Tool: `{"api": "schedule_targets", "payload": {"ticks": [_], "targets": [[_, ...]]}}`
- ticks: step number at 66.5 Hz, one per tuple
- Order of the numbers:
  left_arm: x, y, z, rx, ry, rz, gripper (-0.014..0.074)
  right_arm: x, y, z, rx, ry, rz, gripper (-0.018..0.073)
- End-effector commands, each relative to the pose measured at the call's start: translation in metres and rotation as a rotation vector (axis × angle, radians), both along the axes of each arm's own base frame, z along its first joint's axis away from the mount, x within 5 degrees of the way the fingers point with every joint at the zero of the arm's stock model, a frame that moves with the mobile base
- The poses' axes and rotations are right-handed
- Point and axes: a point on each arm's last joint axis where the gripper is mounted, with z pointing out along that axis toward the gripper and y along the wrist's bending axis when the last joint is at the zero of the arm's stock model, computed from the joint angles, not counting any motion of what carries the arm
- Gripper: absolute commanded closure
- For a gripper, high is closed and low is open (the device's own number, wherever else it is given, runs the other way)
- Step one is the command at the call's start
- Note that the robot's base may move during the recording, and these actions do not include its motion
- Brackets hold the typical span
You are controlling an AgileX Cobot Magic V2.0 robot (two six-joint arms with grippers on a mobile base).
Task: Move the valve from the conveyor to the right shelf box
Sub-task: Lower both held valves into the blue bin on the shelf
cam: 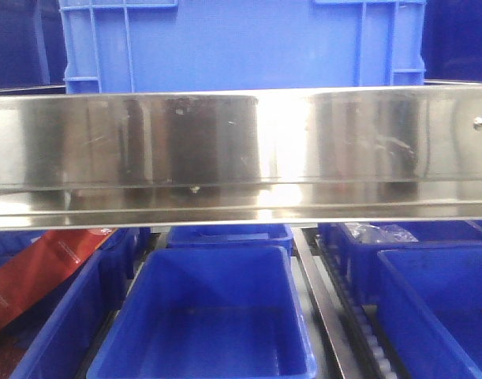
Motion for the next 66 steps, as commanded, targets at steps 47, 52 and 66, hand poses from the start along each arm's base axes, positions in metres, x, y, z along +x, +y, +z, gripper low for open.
{"api": "schedule_targets", "payload": {"ticks": [47,52,66], "targets": [[0.011,-0.002,0.031,-0.001,-0.358,-0.02,0.0707,0.001,-0.001,0.007,-0.002,-0.076,-0.01,0.0728],[0.011,-0.002,0.031,-0.001,-0.36,-0.02,0.0707,0.001,-0.001,0.007,-0.002,-0.076,-0.01,0.0728],[0.011,-0.002,0.031,-0.001,-0.362,-0.02,0.0707,0.002,-0.001,0.008,-0.002,-0.09,-0.011,0.0728]]}}
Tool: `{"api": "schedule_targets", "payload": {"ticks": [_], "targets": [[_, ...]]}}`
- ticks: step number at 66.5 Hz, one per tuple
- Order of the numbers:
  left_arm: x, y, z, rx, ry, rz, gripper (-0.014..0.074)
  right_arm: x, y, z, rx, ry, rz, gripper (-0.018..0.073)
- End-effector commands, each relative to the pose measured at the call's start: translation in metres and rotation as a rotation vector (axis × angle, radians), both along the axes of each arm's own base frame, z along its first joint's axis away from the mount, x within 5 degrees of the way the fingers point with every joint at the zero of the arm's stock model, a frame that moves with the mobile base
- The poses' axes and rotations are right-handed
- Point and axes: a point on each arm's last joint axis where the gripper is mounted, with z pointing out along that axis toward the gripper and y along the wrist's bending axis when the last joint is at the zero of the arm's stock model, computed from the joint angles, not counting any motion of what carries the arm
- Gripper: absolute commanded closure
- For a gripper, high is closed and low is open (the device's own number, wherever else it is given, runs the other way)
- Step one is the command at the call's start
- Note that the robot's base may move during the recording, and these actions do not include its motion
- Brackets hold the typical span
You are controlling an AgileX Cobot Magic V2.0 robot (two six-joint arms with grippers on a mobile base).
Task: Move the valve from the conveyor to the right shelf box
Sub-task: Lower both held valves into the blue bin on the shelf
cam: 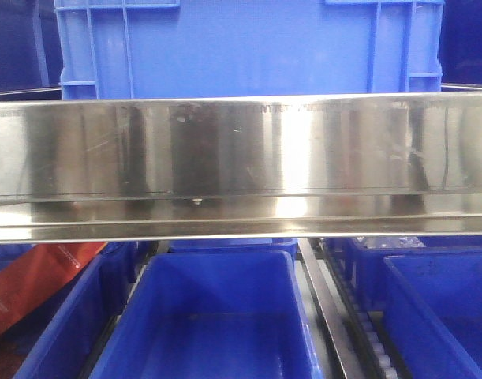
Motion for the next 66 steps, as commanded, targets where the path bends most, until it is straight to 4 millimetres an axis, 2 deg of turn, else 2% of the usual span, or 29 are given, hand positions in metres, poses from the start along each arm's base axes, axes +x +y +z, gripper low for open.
{"api": "schedule_targets", "payload": {"ticks": [1,19,37,49,57,66], "targets": [[-0.001,0.0,0.009,-0.006,-0.08,-0.003,0.0707,0.002,-0.001,0.009,-0.002,-0.096,-0.011,0.0728],[-0.001,0.0,0.01,-0.006,-0.095,-0.004,0.0707,0.007,-0.001,0.016,0.001,-0.19,-0.017,0.0728],[-0.001,-0.005,0.009,-0.065,-0.088,-0.042,0.0707,0.007,0.0,0.017,0.019,-0.2,-0.011,0.0728],[0.014,-0.018,0.005,-0.111,-0.042,-0.17,0.0707,0.007,0.005,0.018,0.083,-0.204,0.012,0.0728],[0.028,-0.028,0.001,-0.159,0.021,-0.261,0.0707,0.016,0.009,0.017,0.127,-0.173,0.03,0.0727],[0.044,-0.031,0.008,-0.183,0.036,-0.284,0.0707,0.027,0.009,0.031,0.13,-0.182,0.034,0.0727]]}}
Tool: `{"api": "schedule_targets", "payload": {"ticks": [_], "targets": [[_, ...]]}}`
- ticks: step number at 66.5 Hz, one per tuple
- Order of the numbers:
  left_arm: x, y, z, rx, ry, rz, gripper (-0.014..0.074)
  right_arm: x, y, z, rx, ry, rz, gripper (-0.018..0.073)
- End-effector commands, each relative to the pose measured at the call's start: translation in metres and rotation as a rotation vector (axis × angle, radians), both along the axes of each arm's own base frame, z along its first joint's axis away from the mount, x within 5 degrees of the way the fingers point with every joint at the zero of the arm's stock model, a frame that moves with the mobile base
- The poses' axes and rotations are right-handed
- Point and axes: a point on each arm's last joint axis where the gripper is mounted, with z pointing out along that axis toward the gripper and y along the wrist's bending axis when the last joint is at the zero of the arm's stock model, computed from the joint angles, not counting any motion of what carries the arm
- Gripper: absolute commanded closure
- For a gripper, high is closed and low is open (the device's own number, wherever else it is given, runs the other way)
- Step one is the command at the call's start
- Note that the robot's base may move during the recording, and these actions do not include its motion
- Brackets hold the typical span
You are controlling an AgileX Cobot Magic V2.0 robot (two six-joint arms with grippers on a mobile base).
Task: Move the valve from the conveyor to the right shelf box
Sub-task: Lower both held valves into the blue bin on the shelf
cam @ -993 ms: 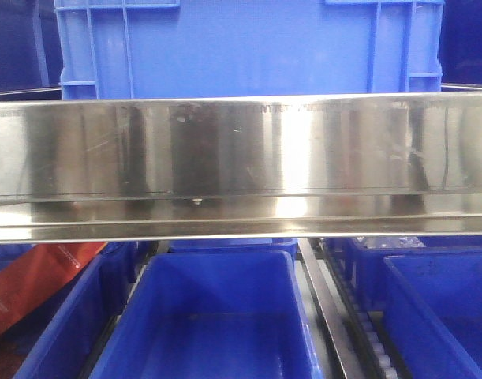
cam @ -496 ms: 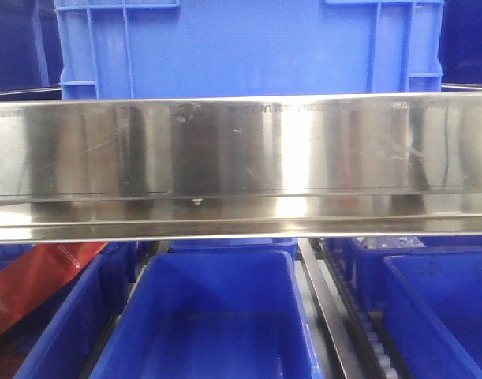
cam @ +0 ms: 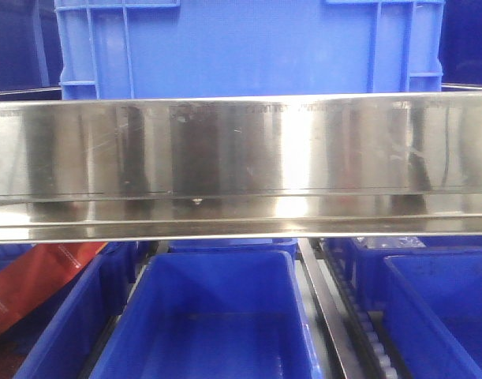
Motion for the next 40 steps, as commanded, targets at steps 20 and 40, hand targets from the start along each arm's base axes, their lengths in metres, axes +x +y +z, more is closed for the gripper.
{"api": "schedule_targets", "payload": {"ticks": [20,40], "targets": [[0.034,-0.022,0.046,-0.039,-0.098,-0.137,0.0707,0.047,0.016,0.053,0.018,-0.139,0.079,0.0727],[0.091,-0.086,0.051,-0.015,-0.086,-0.32,0.0707,0.099,0.065,0.069,0.042,-0.177,0.259,0.0718]]}}
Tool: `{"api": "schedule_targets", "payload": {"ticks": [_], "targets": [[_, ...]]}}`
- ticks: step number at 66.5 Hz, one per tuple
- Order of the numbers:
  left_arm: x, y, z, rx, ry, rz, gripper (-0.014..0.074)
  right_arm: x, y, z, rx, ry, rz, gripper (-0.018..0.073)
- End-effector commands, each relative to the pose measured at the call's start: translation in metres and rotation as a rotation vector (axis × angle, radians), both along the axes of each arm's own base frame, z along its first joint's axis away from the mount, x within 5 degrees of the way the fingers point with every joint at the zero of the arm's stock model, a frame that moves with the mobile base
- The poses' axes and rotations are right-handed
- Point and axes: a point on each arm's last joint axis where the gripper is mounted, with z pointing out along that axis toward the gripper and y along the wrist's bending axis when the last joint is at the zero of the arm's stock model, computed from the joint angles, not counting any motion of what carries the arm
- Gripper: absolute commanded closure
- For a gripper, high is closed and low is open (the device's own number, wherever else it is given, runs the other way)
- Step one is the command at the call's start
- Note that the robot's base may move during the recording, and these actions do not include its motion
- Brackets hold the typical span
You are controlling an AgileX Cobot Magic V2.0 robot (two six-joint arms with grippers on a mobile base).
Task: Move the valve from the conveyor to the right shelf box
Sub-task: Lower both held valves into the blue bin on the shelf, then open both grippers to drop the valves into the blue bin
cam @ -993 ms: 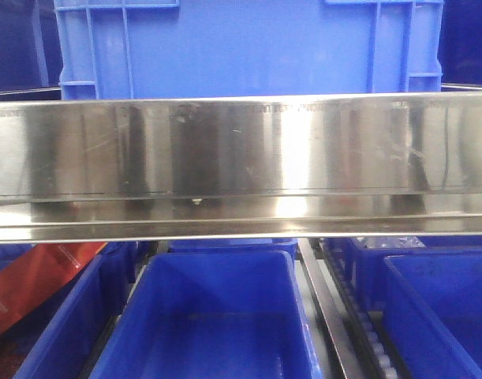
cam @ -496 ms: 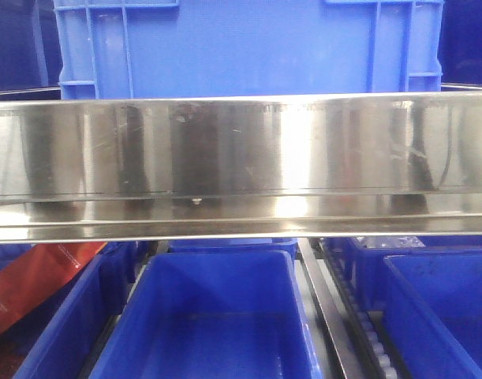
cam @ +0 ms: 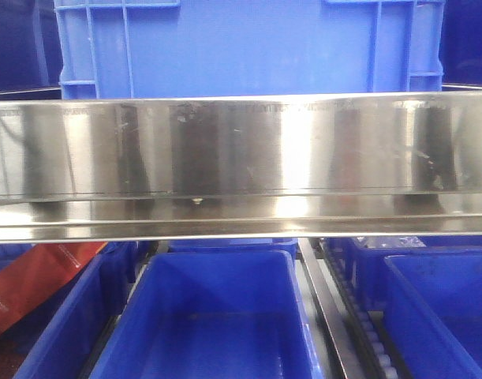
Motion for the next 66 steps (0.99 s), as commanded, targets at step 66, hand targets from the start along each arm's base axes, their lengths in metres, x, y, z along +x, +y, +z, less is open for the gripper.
{"api": "schedule_targets", "payload": {"ticks": [66], "targets": [[0.106,-0.115,-0.054,0.033,0.1,-0.114,0.0386,0.128,0.081,-0.043,0.049,0.1,0.12,0.0721]]}}
